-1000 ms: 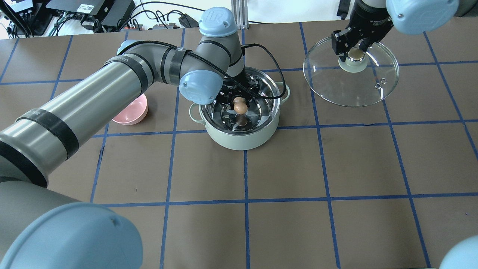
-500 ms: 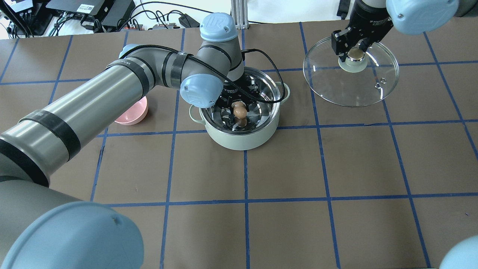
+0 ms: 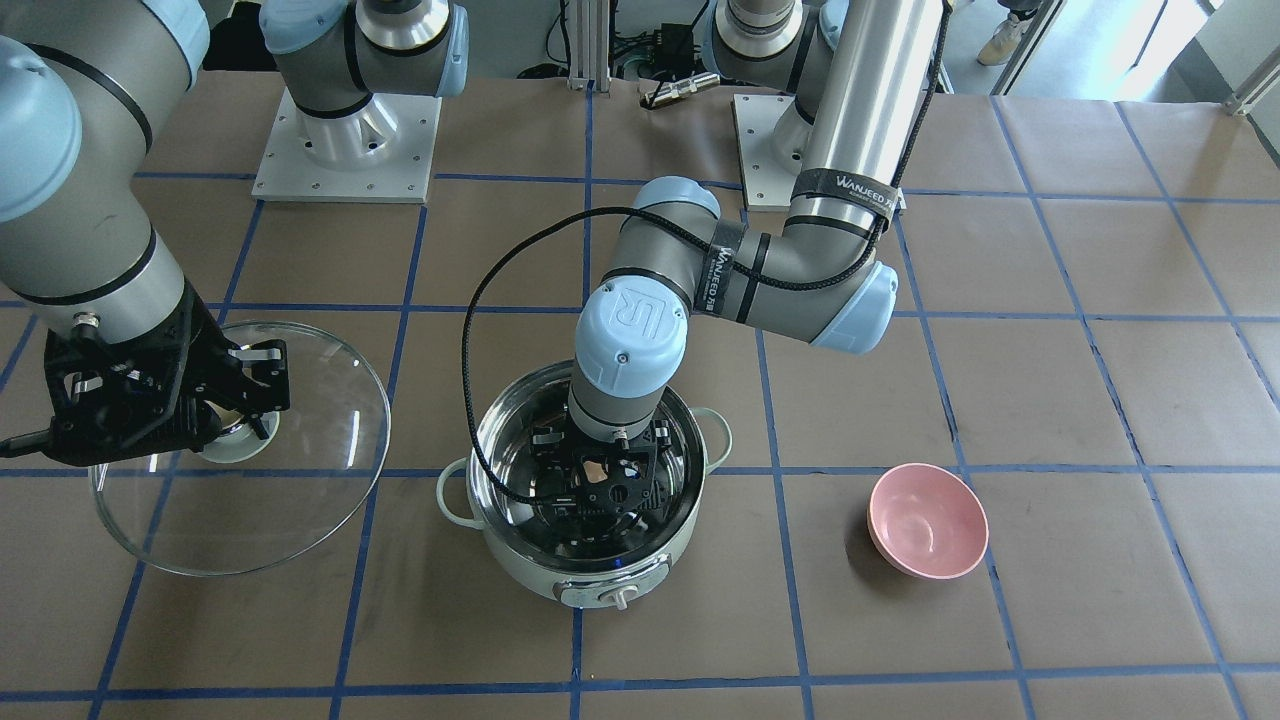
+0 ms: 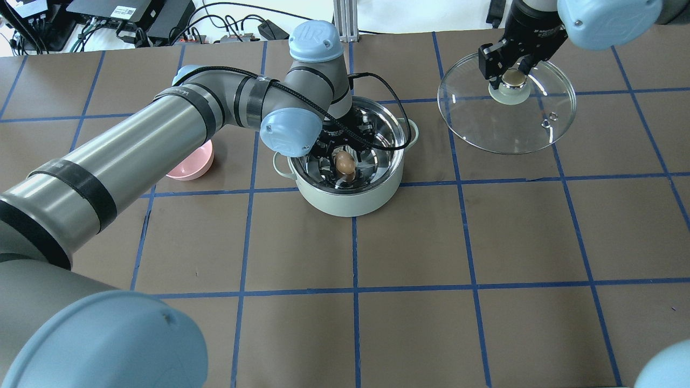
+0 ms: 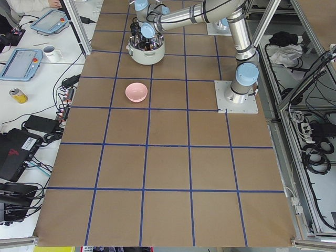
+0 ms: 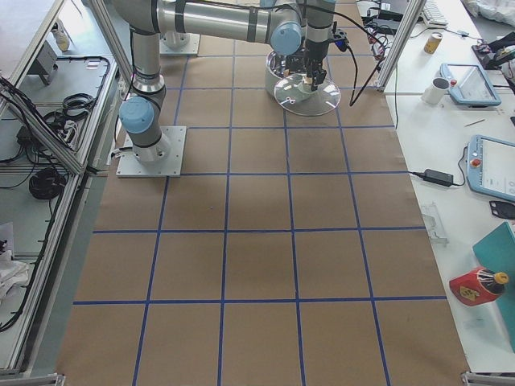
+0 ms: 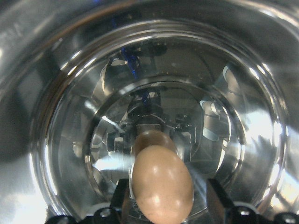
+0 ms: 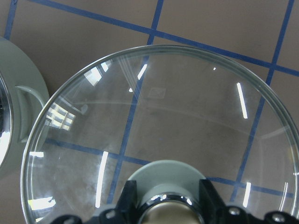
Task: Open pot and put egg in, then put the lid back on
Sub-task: 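Open the left gripper to release the egg and raise it out of the pot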
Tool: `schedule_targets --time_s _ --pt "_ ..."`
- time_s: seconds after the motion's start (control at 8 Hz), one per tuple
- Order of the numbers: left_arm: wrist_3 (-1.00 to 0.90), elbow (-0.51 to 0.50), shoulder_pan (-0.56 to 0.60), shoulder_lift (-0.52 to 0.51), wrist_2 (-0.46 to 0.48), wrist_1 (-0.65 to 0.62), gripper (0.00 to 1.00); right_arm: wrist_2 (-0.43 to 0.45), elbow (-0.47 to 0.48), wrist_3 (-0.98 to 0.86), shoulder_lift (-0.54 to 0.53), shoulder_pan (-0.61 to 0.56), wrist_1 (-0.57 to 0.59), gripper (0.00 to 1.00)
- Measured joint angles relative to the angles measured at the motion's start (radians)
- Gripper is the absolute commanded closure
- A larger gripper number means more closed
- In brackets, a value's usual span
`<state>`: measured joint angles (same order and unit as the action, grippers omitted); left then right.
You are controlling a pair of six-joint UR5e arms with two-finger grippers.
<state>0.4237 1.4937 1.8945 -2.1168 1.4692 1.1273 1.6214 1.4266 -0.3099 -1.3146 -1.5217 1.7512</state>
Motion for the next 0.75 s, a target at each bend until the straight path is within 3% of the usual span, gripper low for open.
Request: schedule_targets --time_s 0.75 --pt "0.001 -0.009 0.000 0.048 0.005 0.003 0.00 -0.035 0.002 0.015 -0.002 0.000 0.001 1.00"
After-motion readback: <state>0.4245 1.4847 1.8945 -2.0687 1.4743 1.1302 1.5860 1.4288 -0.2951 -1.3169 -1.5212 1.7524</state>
